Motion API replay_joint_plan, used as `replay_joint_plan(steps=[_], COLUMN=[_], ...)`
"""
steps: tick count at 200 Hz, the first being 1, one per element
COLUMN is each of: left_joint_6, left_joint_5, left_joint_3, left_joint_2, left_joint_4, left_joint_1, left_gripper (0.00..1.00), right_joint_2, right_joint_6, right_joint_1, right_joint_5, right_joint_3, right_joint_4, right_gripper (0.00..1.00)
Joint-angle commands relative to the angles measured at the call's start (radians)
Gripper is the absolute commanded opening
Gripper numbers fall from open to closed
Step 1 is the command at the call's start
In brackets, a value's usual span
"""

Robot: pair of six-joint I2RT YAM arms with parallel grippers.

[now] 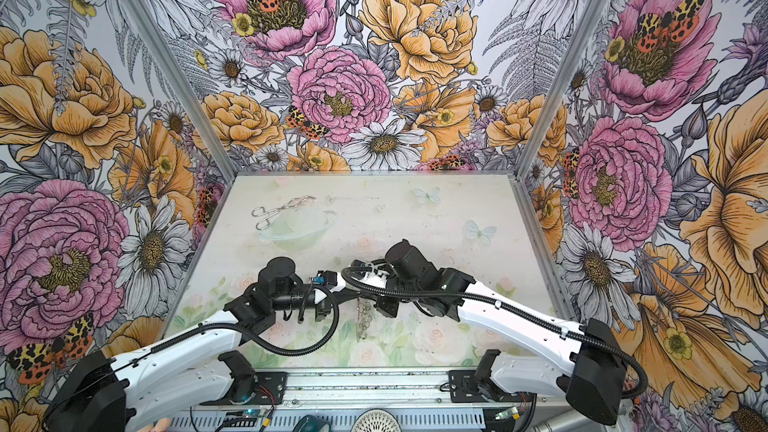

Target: Put the keys on the keyring

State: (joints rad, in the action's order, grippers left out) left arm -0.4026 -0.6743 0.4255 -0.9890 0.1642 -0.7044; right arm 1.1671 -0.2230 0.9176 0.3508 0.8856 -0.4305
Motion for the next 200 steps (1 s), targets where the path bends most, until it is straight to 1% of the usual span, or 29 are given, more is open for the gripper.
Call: replay_joint_plan(steps=[1, 28, 49, 79, 95, 125, 151, 176, 200], left_joint_6=[-0.024, -0.024, -0.025, -0.023, -0.021, -0.017, -0.013, -0.012, -0.011], left_joint_5=[-0.028, -0.028, -0.027, -0.027, -0.028, -0.033, -0.032, -0.031, -0.033], left_joint_3=[0.032, 0.032, 0.032, 0.026, 0.023, 0.019, 0.014, 0.015, 0.015], left_joint_2=[0.000, -0.003, -0.002, 0.000, 0.003, 0.012, 0.018, 0.015, 0.011], left_joint_4=[0.032, 0.032, 0.032, 0.040, 0.044, 0.047, 0.060, 0.060, 0.059], left_joint_1=[-0.009, -0.007, -0.007, -0.004, -0.002, 0.000, 0.000, 0.002, 0.002], left_gripper=[0.00, 0.01, 0.03, 0.10, 0.13, 0.14, 0.15, 0.12, 0.12], right_joint_2=[-0.008, -0.018, -0.030, -0.074, -0.102, -0.113, -0.115, -0.135, -0.173], right_joint_6=[0.008, 0.002, 0.003, 0.024, 0.040, 0.076, 0.106, 0.126, 0.157], right_joint_1=[0.004, 0.004, 0.001, -0.037, -0.050, -0.054, -0.054, -0.054, -0.054], right_joint_5=[-0.035, -0.050, -0.062, -0.012, 0.031, 0.097, 0.123, 0.122, 0.114], right_joint_3=[0.026, 0.028, 0.030, 0.025, 0.008, -0.028, -0.059, -0.090, -0.134], right_joint_4=[0.020, 0.021, 0.023, 0.040, 0.080, 0.164, 0.234, 0.298, 0.388], right_gripper=[0.00, 0.00, 0.00, 0.00, 0.00, 0.00, 0.00, 0.00, 0.00])
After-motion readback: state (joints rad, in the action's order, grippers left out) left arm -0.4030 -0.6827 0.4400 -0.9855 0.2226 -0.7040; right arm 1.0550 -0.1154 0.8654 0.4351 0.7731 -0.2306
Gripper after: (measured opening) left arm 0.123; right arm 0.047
